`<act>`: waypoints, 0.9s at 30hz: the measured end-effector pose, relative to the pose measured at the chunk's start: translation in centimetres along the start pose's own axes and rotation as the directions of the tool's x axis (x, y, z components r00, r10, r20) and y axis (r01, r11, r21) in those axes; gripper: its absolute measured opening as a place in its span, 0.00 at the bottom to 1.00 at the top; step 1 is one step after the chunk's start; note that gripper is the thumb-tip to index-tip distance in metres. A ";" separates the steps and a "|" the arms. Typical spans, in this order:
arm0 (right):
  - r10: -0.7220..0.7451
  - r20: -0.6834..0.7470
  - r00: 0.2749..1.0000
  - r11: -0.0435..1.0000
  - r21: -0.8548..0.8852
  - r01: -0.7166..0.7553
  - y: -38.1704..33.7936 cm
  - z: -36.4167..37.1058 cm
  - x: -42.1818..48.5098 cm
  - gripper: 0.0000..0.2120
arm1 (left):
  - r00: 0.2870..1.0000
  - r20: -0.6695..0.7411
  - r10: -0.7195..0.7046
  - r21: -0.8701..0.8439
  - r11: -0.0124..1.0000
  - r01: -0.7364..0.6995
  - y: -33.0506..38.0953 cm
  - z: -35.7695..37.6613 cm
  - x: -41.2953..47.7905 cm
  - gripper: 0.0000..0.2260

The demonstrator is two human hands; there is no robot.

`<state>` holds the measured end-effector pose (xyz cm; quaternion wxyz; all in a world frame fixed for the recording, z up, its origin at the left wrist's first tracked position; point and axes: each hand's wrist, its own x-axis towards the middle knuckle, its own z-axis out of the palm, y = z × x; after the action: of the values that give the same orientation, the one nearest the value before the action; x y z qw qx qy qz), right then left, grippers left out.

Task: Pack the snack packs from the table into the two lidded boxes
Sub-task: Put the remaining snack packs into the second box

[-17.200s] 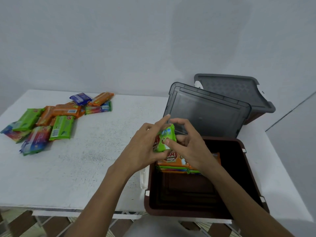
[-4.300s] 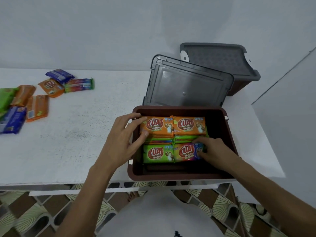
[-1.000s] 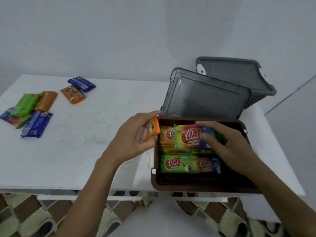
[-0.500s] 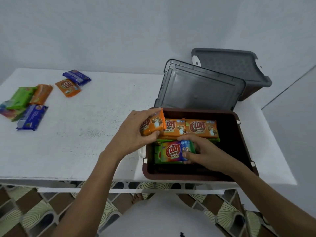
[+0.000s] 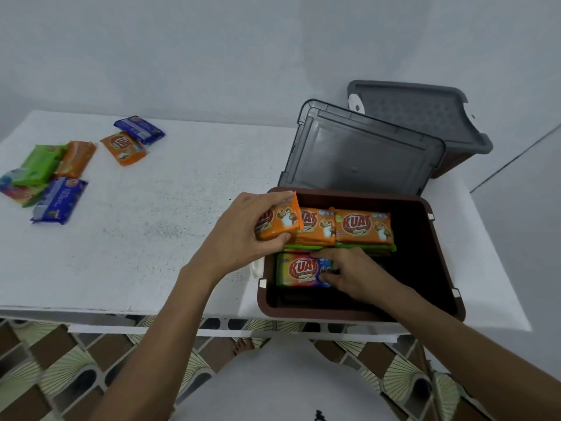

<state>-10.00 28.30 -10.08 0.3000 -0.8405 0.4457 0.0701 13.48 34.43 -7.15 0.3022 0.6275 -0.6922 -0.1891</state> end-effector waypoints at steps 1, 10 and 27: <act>-0.003 -0.006 1.000 1.000 -0.031 0.003 -0.1 0.0 0.0 0.26 | 1.000 0.000 0.006 0.004 1.000 -0.006 0.0 0.0 0.0 0.30; -0.008 -0.074 0.997 0.998 -0.056 0.004 -0.8 -3.6 -1.7 0.06 | 0.998 -0.047 -0.029 -0.092 0.995 0.025 -0.6 0.0 -0.2 0.35; -0.123 -0.236 0.964 0.728 0.639 0.250 -5.8 -6.2 -0.9 0.16 | 0.996 -0.050 0.078 0.003 0.997 -0.078 0.4 -0.4 0.7 0.40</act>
<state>-6.90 27.82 -2.15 0.5433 -0.7222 0.3792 -0.1985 13.40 33.81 -6.44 0.3264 0.6047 -0.7084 -0.1611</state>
